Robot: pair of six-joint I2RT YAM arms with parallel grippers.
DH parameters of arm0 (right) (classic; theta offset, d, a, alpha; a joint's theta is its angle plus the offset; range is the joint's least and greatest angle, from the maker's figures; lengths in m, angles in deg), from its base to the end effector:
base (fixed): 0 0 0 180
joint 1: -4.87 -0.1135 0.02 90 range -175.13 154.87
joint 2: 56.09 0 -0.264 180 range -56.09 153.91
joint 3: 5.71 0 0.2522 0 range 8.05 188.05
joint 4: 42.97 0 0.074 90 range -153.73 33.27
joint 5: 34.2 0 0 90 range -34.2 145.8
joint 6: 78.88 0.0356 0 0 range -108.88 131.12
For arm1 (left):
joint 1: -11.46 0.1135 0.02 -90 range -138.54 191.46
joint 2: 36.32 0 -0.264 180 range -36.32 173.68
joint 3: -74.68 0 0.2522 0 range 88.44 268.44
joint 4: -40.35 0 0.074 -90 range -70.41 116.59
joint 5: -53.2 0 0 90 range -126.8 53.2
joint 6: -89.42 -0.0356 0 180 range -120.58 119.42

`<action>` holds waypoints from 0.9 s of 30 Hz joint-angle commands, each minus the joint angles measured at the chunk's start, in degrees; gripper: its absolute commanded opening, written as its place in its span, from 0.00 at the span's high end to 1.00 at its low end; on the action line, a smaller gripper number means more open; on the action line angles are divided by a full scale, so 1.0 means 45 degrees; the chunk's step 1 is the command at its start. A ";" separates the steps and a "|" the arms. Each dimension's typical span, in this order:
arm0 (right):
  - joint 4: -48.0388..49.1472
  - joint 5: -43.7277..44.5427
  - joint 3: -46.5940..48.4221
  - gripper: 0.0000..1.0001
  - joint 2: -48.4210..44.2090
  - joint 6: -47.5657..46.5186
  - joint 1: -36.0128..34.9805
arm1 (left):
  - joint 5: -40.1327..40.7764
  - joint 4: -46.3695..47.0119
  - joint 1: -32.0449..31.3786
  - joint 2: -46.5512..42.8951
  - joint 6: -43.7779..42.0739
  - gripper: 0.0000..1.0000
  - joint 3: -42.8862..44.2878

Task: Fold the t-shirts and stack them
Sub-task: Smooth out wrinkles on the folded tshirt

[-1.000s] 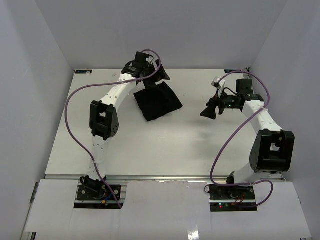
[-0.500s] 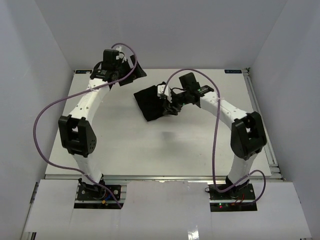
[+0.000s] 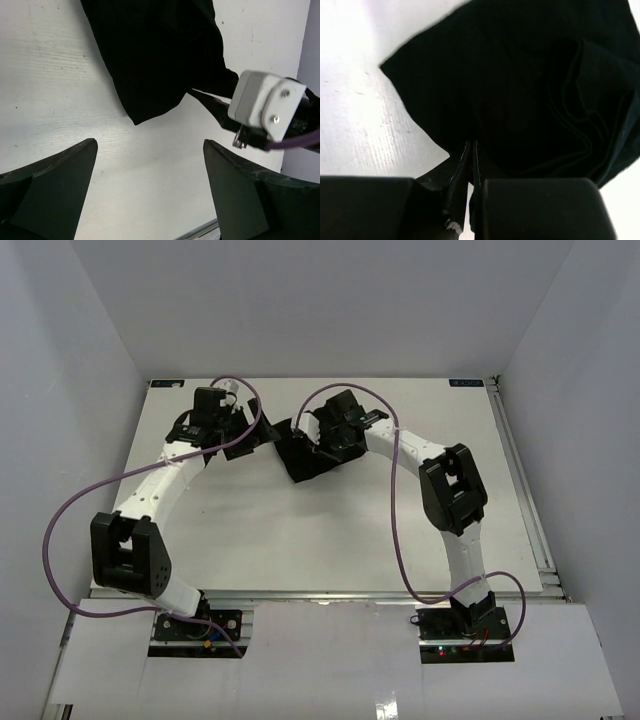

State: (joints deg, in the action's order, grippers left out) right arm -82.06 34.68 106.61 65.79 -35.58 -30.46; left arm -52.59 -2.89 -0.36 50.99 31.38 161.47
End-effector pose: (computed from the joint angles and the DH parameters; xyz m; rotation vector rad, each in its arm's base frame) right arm 0.3833 0.2874 0.2153 -1.6800 1.6777 0.3508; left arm 0.3288 -0.0787 0.3000 -0.2799 2.3895 -0.6913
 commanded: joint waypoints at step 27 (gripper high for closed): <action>0.1393 -0.1655 -0.0109 0.79 -0.1812 0.1286 0.1914 | 0.0033 0.0534 0.0731 -0.1550 -0.0131 0.02 -0.0410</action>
State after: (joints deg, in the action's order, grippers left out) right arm -77.51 40.91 104.58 62.73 -25.13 -21.74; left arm -52.22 -0.79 2.07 47.87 31.62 159.05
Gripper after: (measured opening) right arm 0.194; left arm 0.981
